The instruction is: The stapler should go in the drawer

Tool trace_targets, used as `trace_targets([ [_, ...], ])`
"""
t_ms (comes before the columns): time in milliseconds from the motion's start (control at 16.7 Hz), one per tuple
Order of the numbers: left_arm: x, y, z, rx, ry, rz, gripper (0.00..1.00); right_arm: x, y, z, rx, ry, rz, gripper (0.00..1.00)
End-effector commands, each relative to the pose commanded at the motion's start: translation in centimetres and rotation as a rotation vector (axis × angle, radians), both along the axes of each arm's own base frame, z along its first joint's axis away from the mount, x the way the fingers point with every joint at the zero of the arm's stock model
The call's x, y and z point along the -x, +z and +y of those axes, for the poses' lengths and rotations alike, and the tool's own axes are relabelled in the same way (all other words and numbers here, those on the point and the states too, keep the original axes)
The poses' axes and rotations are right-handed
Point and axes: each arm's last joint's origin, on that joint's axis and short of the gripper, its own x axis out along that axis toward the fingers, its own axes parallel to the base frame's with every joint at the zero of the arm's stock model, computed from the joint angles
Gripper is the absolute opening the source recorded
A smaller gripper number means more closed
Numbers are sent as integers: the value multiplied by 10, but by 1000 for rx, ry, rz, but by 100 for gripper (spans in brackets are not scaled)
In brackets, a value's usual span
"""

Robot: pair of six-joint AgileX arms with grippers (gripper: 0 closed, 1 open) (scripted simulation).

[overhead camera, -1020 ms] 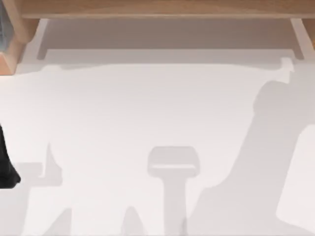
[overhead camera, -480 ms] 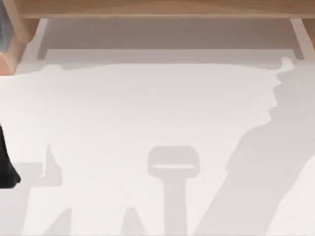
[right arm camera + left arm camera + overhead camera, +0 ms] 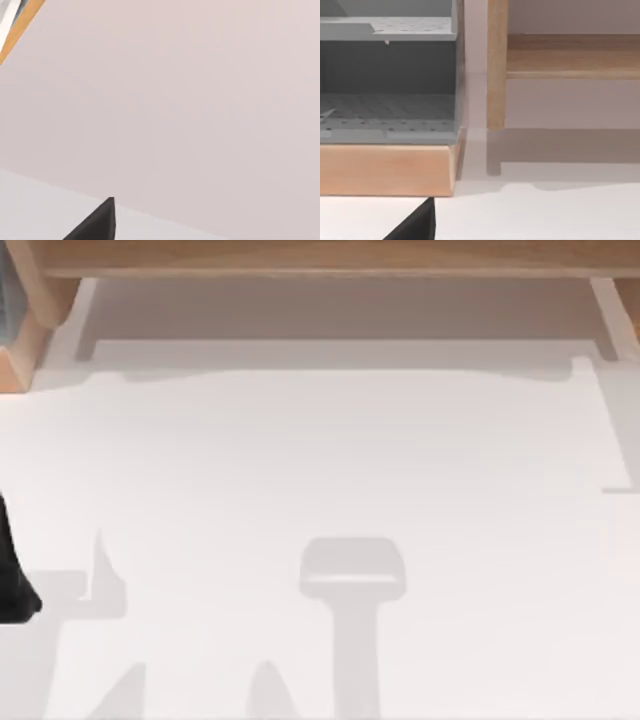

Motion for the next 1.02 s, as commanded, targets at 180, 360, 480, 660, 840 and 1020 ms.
trace_targets([
  [180, 0, 0, 0, 0, 0, 0, 100, 38, -37, -13, 101, 5, -49, 100],
  [360, 0, 0, 0, 0, 0, 0, 100, 67, -81, -7, 185, 49, -80, 100],
  [480, 0, 0, 0, 0, 0, 0, 100, 80, -106, 6, 247, 101, -103, 100],
  [660, 0, 0, 0, 0, 0, 0, 100, 93, -134, 33, 367, 202, -147, 100],
  [840, 0, 0, 0, 0, 0, 0, 100, 100, -150, 63, 514, 318, -197, 100],
  [1020, 0, 0, 0, 0, 0, 0, 100, 103, -158, 91, 662, 427, -248, 100],
])
